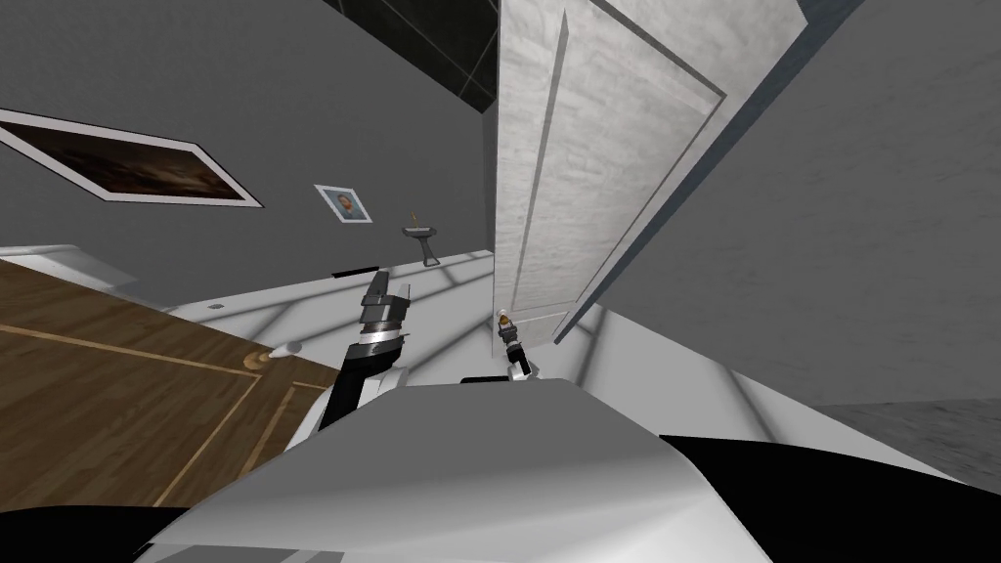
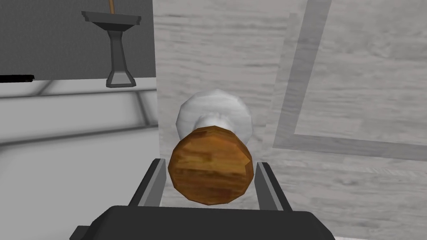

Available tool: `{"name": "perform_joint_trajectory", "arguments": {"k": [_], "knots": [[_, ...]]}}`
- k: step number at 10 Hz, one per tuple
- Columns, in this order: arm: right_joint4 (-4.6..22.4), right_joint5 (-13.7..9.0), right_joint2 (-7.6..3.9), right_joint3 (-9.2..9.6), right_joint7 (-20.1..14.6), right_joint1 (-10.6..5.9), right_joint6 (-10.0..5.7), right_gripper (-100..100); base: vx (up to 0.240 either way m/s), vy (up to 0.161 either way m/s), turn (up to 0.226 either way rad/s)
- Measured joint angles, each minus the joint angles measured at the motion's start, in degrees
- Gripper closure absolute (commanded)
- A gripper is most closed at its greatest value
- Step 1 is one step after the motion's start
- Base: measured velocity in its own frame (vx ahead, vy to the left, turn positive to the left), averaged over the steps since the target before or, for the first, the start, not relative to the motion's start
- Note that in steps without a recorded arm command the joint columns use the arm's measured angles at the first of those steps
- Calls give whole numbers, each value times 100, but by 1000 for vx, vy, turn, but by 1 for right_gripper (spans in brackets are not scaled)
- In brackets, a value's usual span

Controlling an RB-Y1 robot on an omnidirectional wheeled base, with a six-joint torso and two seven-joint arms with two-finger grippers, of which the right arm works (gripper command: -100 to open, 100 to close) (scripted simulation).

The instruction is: Push the door open

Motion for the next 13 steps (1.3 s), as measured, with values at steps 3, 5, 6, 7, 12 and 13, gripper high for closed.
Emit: {"name": "perform_joint_trajectory", "arguments": {"k": [3,5,6,7,12,13], "knots": [[8,2,-1,4,3,10,8,100,28,12,-2],[49,-17,-22,-23,33,42,44,100,160,56,-22],[173,-29,-13,-47,33,-17,-29,100,100,43,-9],[159,-37,-22,-63,33,-30,-61,100,146,78,-41],[-114,-120,-156,-219,133,34,59,100,123,60,-28],[229,-146,-120,-266,104,-113,-116,100,109,72,-59]]}}
